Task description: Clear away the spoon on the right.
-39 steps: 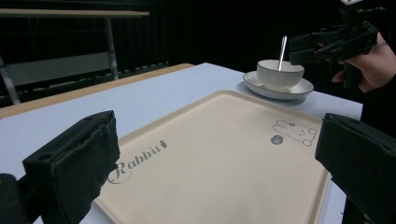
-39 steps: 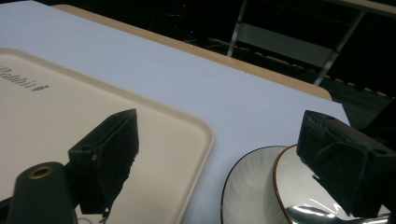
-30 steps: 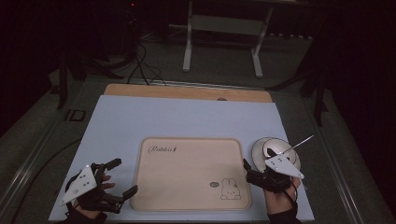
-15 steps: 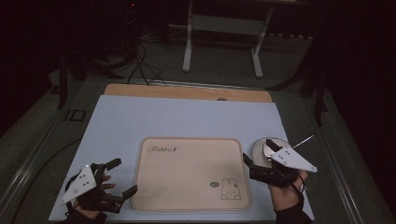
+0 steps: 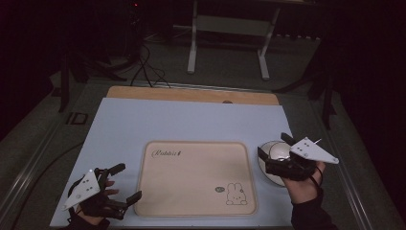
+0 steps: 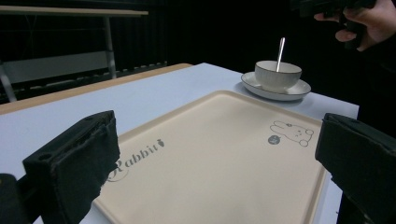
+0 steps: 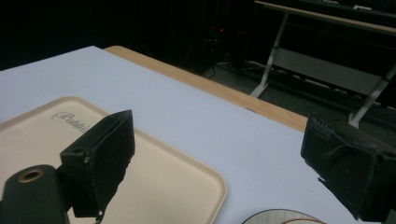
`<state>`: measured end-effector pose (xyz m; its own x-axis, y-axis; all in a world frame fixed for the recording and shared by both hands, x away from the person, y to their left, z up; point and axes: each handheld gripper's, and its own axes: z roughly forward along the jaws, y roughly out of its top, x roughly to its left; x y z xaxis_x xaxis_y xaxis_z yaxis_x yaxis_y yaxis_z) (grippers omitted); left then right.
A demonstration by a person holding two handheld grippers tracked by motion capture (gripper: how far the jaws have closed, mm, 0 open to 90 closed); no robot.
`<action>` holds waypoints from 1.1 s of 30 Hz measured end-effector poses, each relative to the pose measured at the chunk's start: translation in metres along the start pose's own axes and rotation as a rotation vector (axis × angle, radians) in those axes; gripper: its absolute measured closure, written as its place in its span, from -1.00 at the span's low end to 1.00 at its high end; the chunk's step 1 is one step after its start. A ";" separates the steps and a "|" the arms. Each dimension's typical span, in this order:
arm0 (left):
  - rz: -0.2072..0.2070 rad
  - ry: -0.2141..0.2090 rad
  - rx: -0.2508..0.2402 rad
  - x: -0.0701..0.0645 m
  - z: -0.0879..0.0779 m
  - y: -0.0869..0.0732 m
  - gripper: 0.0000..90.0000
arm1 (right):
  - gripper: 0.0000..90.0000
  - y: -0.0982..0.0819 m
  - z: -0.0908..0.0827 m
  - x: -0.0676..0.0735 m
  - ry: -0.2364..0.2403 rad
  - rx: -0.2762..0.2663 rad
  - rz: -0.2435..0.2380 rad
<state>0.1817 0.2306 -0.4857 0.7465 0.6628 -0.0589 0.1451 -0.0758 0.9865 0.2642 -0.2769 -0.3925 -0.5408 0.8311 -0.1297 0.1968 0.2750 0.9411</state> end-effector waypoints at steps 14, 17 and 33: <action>-0.003 -0.008 -0.001 0.000 0.001 -0.001 -1.00 | -0.78 0.003 -0.005 -0.035 -0.070 0.005 0.022; -0.001 -0.014 -0.001 0.000 0.001 -0.001 -1.00 | -0.76 0.002 -0.007 -0.044 -0.097 0.001 0.018; -0.002 -0.014 0.004 0.000 0.002 -0.001 -1.00 | -0.67 -0.016 -0.012 -0.098 -0.206 0.073 0.129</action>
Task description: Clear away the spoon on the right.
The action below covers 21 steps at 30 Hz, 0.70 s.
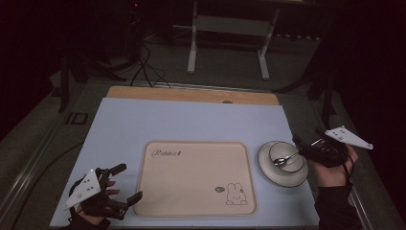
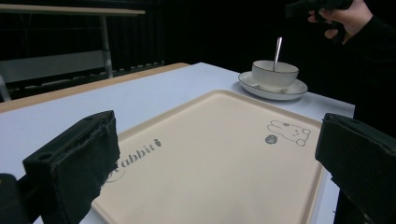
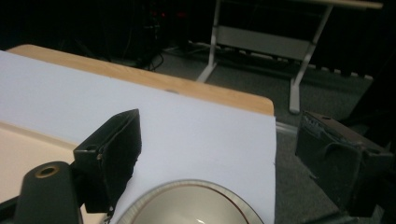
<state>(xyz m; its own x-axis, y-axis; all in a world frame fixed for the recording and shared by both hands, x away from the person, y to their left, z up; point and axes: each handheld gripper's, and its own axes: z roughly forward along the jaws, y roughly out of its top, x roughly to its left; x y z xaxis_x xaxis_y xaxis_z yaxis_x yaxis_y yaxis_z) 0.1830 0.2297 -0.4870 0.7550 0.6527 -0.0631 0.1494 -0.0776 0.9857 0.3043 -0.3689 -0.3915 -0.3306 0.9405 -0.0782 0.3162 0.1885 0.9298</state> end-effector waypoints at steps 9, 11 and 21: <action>-0.001 -0.002 0.001 0.000 0.001 0.000 -1.00 | -0.66 -0.014 0.002 -0.026 -0.033 0.032 0.079; -0.003 -0.003 0.001 0.000 0.001 0.000 -1.00 | -0.64 -0.018 0.003 -0.030 -0.050 0.037 0.089; -0.002 -0.003 0.008 0.000 0.001 -0.001 -1.00 | -0.58 -0.035 0.007 -0.050 -0.098 0.074 0.156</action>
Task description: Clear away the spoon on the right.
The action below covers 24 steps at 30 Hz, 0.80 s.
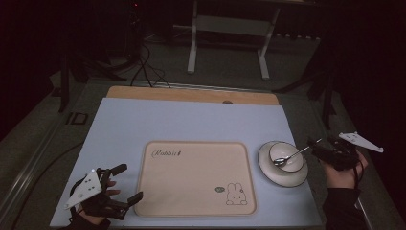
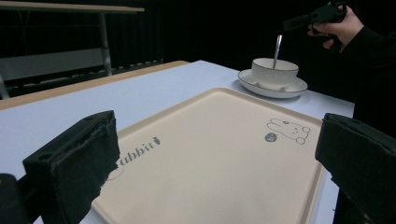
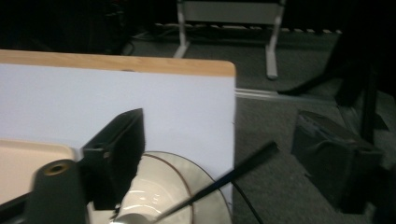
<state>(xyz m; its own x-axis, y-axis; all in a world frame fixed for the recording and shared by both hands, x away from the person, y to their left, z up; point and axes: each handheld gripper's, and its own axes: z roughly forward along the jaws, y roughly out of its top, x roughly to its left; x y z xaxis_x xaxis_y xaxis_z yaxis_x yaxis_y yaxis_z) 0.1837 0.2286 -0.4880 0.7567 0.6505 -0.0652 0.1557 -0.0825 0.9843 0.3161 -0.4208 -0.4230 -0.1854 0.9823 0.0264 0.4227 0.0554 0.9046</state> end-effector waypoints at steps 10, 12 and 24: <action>0.000 -0.003 0.005 0.000 0.001 0.000 -1.00 | -0.49 -0.012 0.012 -0.017 0.018 0.041 0.090; 0.000 -0.003 0.005 0.000 0.001 -0.001 -1.00 | -0.49 -0.014 0.015 -0.020 0.032 0.044 0.114; 0.004 -0.005 0.010 -0.001 0.002 -0.001 -1.00 | -0.32 -0.021 0.029 -0.036 0.089 0.064 0.207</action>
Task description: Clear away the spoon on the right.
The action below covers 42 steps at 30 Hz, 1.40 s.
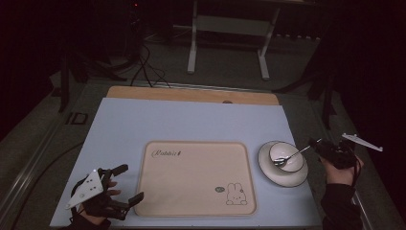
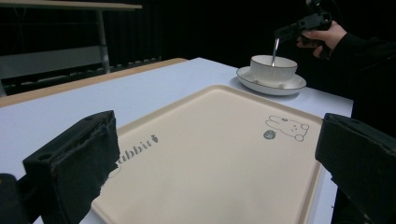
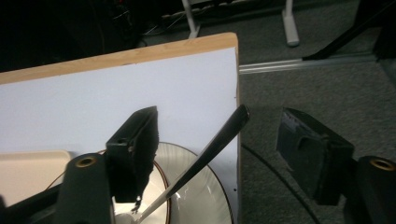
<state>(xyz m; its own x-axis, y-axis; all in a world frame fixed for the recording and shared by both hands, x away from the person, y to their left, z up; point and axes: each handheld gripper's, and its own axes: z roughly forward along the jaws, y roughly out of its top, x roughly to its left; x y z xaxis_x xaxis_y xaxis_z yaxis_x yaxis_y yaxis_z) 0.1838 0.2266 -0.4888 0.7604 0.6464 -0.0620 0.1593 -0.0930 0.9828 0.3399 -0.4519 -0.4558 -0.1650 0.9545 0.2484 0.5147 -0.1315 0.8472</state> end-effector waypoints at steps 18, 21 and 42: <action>-0.012 -0.001 -0.005 0.001 -0.001 0.000 -1.00 | 0.67 0.001 0.009 -0.025 0.128 0.007 0.120; -0.013 -0.001 -0.007 0.001 -0.001 0.000 -1.00 | 0.81 0.002 0.008 -0.023 0.140 0.011 0.104; -0.010 -0.008 -0.003 0.000 0.000 0.000 -1.00 | 0.99 0.022 -0.004 0.001 0.286 -0.011 0.044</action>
<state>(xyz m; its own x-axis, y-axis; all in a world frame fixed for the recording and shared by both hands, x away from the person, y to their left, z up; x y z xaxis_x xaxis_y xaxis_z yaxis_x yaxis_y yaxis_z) 0.1840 0.2269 -0.4888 0.7637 0.6415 -0.0731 0.1652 -0.0847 0.9826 0.3473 -0.4551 -0.4351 -0.3740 0.8341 0.4056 0.5176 -0.1752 0.8375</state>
